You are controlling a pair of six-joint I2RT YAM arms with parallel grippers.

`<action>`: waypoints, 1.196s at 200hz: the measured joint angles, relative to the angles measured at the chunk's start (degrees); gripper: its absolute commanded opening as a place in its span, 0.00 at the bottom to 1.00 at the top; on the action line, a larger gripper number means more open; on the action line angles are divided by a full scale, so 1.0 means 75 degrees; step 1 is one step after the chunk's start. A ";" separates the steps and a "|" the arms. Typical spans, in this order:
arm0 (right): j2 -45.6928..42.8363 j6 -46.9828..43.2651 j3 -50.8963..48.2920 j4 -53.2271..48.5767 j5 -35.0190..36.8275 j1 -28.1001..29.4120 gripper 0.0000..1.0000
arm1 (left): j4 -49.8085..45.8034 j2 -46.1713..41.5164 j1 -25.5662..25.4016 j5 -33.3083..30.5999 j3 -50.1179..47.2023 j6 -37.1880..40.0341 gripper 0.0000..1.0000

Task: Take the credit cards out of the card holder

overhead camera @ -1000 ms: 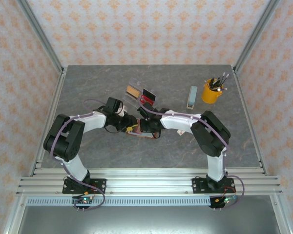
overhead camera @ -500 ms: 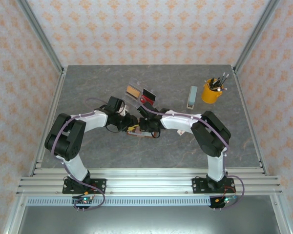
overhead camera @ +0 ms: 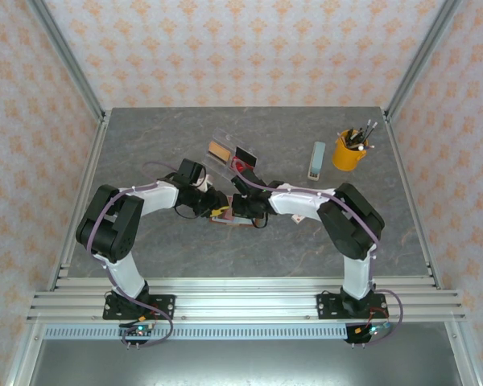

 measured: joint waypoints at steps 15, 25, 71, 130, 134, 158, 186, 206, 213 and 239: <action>-0.0009 0.0000 -0.0058 0.0090 -0.0087 -0.0023 0.13 | -0.0003 0.0017 0.0000 0.0093 0.0000 0.0000 0.31; -0.0009 0.0000 -0.0076 0.0117 -0.0122 -0.0035 0.13 | -0.0009 0.0038 0.0000 0.0099 0.0012 0.0000 0.30; -0.0012 0.0000 -0.0076 0.0224 -0.0181 -0.0047 0.13 | -0.0015 0.0286 0.0000 0.0172 0.0192 0.0003 0.25; -0.0119 0.0020 -0.0181 0.0254 -0.0198 -0.0047 0.25 | -0.0012 0.0347 0.0000 0.0321 0.0219 0.0035 0.21; -0.0154 0.0020 -0.0204 0.0251 -0.0192 -0.0047 0.26 | -0.0009 0.0347 0.0000 0.0323 0.0219 0.0035 0.20; -0.0501 0.0029 -0.0382 0.0248 -0.0117 -0.0047 0.33 | -0.0003 0.0347 -0.0020 0.0385 0.0219 0.0035 0.21; -0.1236 0.0026 -0.0758 0.0312 0.0283 -0.0047 0.41 | 0.0076 0.0347 -0.0052 0.0586 0.0219 0.0029 0.23; -0.1810 0.0032 -0.1105 0.0440 0.0653 -0.0050 0.46 | 0.0184 0.0347 -0.0050 0.0702 0.0213 0.0017 0.24; -0.1970 0.0041 -0.1209 0.0490 0.0766 -0.0050 0.47 | 0.0239 0.0347 -0.0050 0.0726 0.0210 -0.0009 0.25; -0.2471 0.0058 -0.1542 0.0600 0.1177 -0.0047 0.50 | 0.0595 0.0344 -0.0093 0.0868 0.0137 -0.0213 0.29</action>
